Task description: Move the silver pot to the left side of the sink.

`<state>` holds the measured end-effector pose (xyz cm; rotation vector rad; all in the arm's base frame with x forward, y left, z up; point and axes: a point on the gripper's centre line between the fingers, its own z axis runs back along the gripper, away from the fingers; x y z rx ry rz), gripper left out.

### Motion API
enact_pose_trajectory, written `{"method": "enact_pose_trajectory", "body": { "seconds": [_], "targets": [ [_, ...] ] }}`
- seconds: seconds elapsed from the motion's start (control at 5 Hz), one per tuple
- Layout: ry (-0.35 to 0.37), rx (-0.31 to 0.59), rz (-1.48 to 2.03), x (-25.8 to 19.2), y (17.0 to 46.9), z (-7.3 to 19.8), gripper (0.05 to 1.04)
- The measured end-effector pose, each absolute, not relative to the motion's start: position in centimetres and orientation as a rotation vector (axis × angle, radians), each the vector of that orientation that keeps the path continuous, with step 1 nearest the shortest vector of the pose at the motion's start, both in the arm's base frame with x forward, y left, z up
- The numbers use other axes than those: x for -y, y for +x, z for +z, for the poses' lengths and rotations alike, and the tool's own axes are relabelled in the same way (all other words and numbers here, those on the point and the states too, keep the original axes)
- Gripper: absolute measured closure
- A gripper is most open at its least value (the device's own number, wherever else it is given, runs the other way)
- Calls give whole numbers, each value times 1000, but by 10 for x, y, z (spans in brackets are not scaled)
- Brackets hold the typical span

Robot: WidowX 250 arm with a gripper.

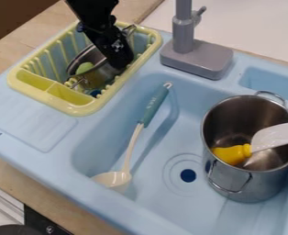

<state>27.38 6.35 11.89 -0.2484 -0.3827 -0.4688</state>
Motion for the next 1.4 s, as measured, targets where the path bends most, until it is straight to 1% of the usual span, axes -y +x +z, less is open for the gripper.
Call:
{"method": "enact_pose_trajectory", "body": {
  "seconds": [0.2, 0.4, 0.8, 1.0, 1.2, 1.4],
  "targets": [
    [-259, 386, -475, -61, 274, 120, 656],
    [-266, 373, -486, -58, 273, 119, 844],
    [-271, 354, -458, -58, 267, 124, 960],
    [-223, 320, -486, -54, 272, 131, 1014],
    [-163, 276, -519, -42, 273, 138, 1028],
    [-121, 264, -549, -27, 271, 146, 1028]
  ]
}}
